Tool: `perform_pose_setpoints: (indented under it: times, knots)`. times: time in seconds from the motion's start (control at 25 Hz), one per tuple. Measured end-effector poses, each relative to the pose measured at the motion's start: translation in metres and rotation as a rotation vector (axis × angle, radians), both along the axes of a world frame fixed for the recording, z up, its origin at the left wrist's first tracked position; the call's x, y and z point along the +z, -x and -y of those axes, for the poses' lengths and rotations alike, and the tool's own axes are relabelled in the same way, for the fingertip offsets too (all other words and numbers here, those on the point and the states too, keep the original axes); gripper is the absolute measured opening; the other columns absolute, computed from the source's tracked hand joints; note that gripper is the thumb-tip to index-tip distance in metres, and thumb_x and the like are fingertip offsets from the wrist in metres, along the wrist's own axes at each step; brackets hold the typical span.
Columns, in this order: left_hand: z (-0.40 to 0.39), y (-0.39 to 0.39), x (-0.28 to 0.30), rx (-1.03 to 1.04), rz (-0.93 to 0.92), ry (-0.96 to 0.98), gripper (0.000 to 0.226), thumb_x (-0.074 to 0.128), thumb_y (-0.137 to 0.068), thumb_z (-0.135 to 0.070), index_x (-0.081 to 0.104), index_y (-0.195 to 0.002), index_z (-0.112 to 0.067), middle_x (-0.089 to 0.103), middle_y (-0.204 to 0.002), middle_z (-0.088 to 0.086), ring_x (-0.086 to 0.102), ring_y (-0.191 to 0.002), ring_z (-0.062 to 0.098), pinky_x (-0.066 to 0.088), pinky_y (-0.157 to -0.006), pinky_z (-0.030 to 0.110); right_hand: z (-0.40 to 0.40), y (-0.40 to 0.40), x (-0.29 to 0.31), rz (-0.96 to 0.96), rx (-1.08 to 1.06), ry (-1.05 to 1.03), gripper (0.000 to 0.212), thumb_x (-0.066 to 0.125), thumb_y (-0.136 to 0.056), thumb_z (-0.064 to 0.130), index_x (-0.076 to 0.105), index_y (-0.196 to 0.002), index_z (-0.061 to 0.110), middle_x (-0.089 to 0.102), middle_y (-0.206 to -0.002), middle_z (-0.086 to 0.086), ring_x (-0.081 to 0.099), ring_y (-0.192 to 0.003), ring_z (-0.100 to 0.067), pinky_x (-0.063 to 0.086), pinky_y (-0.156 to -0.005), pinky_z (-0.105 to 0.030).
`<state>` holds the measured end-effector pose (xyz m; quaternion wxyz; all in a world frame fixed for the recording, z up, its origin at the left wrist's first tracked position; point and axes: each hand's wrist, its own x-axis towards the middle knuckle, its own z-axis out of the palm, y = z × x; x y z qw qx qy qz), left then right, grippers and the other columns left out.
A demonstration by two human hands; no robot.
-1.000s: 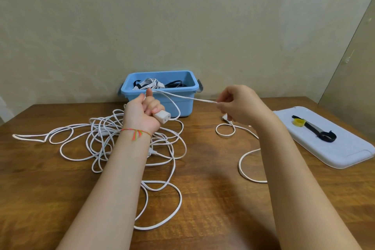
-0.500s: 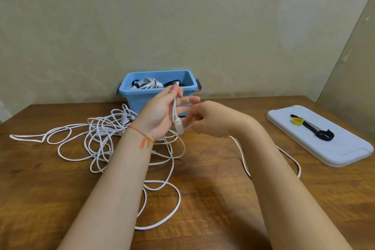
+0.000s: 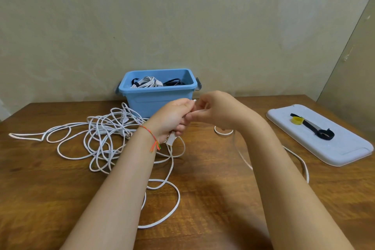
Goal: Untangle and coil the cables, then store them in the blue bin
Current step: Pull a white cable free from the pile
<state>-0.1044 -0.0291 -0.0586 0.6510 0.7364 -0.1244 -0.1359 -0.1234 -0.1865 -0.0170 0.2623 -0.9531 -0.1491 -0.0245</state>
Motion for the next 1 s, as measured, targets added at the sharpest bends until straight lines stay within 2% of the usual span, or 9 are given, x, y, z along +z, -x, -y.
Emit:
perform_pose_setpoints:
  times: [0.12,0.24,0.32,0.44,0.56,0.64,0.8,0.92,1.0]
  knots:
    - [-0.008,-0.003,0.000,-0.083,-0.050,-0.009,0.033,0.037,-0.107,-0.026,0.052,-0.080,-0.013,0.027,-0.049,-0.005,0.022,-0.036,0.007,0.018,-0.038,0.020,0.022,0.001,0.005,-0.079,0.038,-0.168,0.018,0.069,-0.090,0.031,0.065,-0.089,0.014,0.053,-0.061,0.001,0.047,-0.045,-0.014,0.041,-0.046,-0.024]
    - [-0.013,-0.002,0.002,-0.198,-0.179,0.128,0.035,0.037,-0.102,-0.026,0.045,-0.070,-0.015,0.025,-0.046,-0.004,0.024,-0.036,0.007,0.015,-0.041,0.024,0.038,0.004,0.009,-0.169,0.126,-0.484,0.011,0.068,-0.092,0.013,0.065,-0.098,0.004,0.051,-0.058,-0.007,0.042,-0.041,-0.019,0.046,-0.045,-0.030]
    - [-0.014,-0.003,0.002,-0.206,-0.267,0.223,0.035,0.044,-0.096,-0.032,0.042,-0.065,-0.017,0.029,-0.050,-0.002,0.027,-0.039,0.008,0.016,-0.042,0.022,0.042,0.007,0.012,-0.245,0.199,-0.558,0.012,0.067,-0.093,0.010,0.063,-0.099,0.001,0.051,-0.057,-0.004,0.035,-0.040,-0.017,0.041,-0.040,-0.026]
    - [-0.011,-0.004,0.000,-0.227,-0.269,0.207,0.033,0.047,-0.090,-0.034,0.042,-0.061,-0.018,0.027,-0.053,-0.003,0.023,-0.040,0.007,0.018,-0.042,0.020,0.038,0.003,0.013,-0.106,0.117,-0.509,0.010,0.065,-0.095,0.018,0.067,-0.092,0.009,0.049,-0.053,0.006,0.034,-0.047,-0.015,0.031,-0.044,-0.024]
    - [-0.008,-0.004,-0.002,-0.271,-0.256,0.222,0.035,0.041,-0.095,-0.032,0.042,-0.064,-0.016,0.022,-0.050,-0.005,0.018,-0.040,0.007,0.026,-0.043,0.021,0.032,-0.011,0.008,0.164,-0.094,-0.385,0.014,0.063,-0.095,0.024,0.068,-0.091,0.011,0.055,-0.062,0.003,0.045,-0.055,-0.015,0.037,-0.052,-0.027]
    - [-0.008,-0.002,-0.001,-0.291,-0.284,0.316,0.035,0.040,-0.097,-0.032,0.043,-0.067,-0.015,0.018,-0.050,-0.006,0.013,-0.043,0.009,0.022,-0.044,0.022,0.032,-0.018,0.003,0.224,-0.192,-0.370,0.015,0.063,-0.096,0.027,0.067,-0.091,0.014,0.056,-0.069,0.002,0.050,-0.061,-0.014,0.039,-0.054,-0.027]
    - [-0.007,-0.002,0.001,-0.236,-0.284,0.609,0.029,0.041,-0.098,-0.031,0.052,-0.078,-0.013,0.012,-0.054,-0.008,0.009,-0.043,0.008,0.016,-0.041,0.020,0.027,-0.024,-0.008,0.166,-0.195,-0.389,0.018,0.059,-0.097,0.033,0.069,-0.088,0.020,0.055,-0.067,0.004,0.050,-0.063,-0.013,0.037,-0.058,-0.027]
    - [-0.007,-0.007,-0.001,-0.257,-0.330,0.849,0.029,0.038,-0.102,-0.030,0.054,-0.085,-0.013,0.017,-0.055,-0.009,0.014,-0.042,0.005,0.024,-0.036,0.016,0.014,-0.019,-0.010,0.068,-0.099,-0.471,0.041,0.049,-0.100,0.044,0.071,-0.084,0.013,0.051,-0.064,0.001,0.041,-0.054,-0.011,0.032,-0.055,-0.027]
    - [-0.008,-0.010,-0.003,-0.281,-0.357,0.935,0.031,0.037,-0.103,-0.030,0.052,-0.082,-0.013,0.027,-0.056,-0.008,0.022,-0.042,0.004,0.029,-0.036,0.015,0.007,-0.015,-0.011,0.001,-0.042,-0.483,0.040,0.051,-0.099,0.049,0.068,-0.080,0.017,0.050,-0.064,0.003,0.040,-0.052,-0.009,0.034,-0.054,-0.026]
